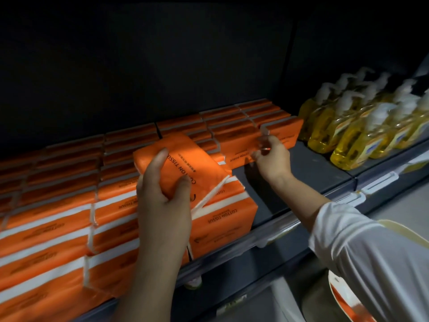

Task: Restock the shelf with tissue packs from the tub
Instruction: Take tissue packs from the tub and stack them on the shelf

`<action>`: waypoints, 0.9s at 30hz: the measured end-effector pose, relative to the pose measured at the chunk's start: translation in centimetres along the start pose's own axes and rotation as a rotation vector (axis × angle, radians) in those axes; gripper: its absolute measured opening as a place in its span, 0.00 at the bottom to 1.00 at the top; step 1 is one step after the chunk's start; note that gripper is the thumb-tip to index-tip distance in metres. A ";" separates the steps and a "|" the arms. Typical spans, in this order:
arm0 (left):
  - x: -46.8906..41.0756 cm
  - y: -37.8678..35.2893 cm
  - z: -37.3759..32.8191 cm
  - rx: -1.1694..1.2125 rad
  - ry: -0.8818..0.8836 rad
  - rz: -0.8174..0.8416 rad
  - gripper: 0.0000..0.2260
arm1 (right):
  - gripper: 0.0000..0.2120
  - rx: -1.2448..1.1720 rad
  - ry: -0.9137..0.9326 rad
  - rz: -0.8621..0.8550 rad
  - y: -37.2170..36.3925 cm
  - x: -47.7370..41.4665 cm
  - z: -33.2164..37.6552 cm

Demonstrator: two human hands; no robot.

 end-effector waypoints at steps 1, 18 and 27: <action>0.0 0.0 0.0 0.003 0.001 0.000 0.20 | 0.20 0.064 0.048 -0.012 0.4 0.1 0.4; 0.1 0.1 0.0 0.035 0.036 0.008 0.19 | 0.21 0.761 0.481 0.269 -1.0 0.4 6.7; 0.2 0.0 -0.1 0.050 0.058 0.001 0.20 | 0.06 -0.589 -0.369 0.029 4.1 -0.1 1.6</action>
Point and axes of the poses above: each hand's wrist, its own x-axis away from the middle knuckle, its own y-axis out of the back of the hand, z = x × y, the point moved 6 cm from there along -x, towards the middle knuckle, and after that the axes turned 8 degrees about y, right-handed, at the moved point
